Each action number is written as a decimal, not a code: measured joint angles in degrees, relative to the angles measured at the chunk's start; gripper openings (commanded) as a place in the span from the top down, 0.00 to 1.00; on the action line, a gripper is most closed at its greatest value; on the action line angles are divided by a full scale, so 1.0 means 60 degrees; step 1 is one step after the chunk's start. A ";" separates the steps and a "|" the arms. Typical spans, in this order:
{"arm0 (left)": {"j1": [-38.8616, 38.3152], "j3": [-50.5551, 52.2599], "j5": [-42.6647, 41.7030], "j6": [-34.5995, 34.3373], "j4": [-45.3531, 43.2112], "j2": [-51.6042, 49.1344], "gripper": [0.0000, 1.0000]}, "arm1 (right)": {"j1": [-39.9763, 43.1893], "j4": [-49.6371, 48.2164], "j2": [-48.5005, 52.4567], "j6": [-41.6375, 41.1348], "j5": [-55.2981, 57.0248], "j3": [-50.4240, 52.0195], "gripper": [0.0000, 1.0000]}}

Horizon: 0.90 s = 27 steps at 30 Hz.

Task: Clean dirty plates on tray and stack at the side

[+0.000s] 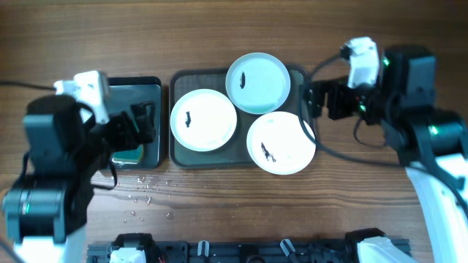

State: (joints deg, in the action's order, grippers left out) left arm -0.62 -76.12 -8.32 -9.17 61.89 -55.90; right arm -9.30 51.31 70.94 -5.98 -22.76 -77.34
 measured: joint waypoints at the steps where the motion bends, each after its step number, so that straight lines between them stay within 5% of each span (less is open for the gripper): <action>1: 0.0000 0.0000 -0.0069 0.0004 0.0135 -0.0178 0.06 | 0.0000 -0.0058 0.0168 -0.0080 -0.0401 0.0000 0.25; 5: 0.0000 -0.0004 -0.0280 -0.0069 0.0688 -0.0914 0.78 | -0.0022 -0.0193 0.0925 -0.0590 -0.1767 -0.0007 0.45; 6: 0.0000 -0.0004 -0.0291 -0.0087 0.0780 -0.1042 0.84 | -0.0066 -0.0175 0.1093 -0.0743 -0.1843 -0.0007 0.46; 8: 0.0000 -0.0007 -0.0295 -0.0117 0.0933 -0.1337 0.82 | -0.0295 -0.0149 0.1351 -0.1104 -0.1687 -0.0007 0.45; 12: 0.0000 -0.0007 0.0514 -0.0984 0.1428 -0.2029 0.60 | -0.1534 -0.0171 0.1923 -0.2058 -0.0102 -0.0011 0.34; 18: 0.0000 -0.0007 0.1421 -0.2004 0.1494 -0.2947 0.52 | -0.3636 -0.0758 0.2969 -0.2947 0.1945 -0.0011 0.16; 22: 0.0000 -0.0004 0.1716 -0.2586 0.1457 -0.3242 0.47 | -0.4342 -0.1126 0.3894 -0.3293 0.2215 -0.0011 0.15; 24: 0.0000 0.0000 0.1851 -0.2758 0.1366 -0.3257 0.28 | -0.4419 -0.1271 0.4309 -0.3330 0.2306 -0.0011 0.15; 27: 0.0000 0.0022 0.2193 -0.2900 0.1253 -0.3257 0.29 | -0.4419 -0.1603 0.4801 -0.3370 0.2382 -0.0011 0.15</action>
State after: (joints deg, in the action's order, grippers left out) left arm -0.62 -75.99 4.84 -26.57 69.41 -75.44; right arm -35.81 41.69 99.74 -26.20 -8.47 -77.41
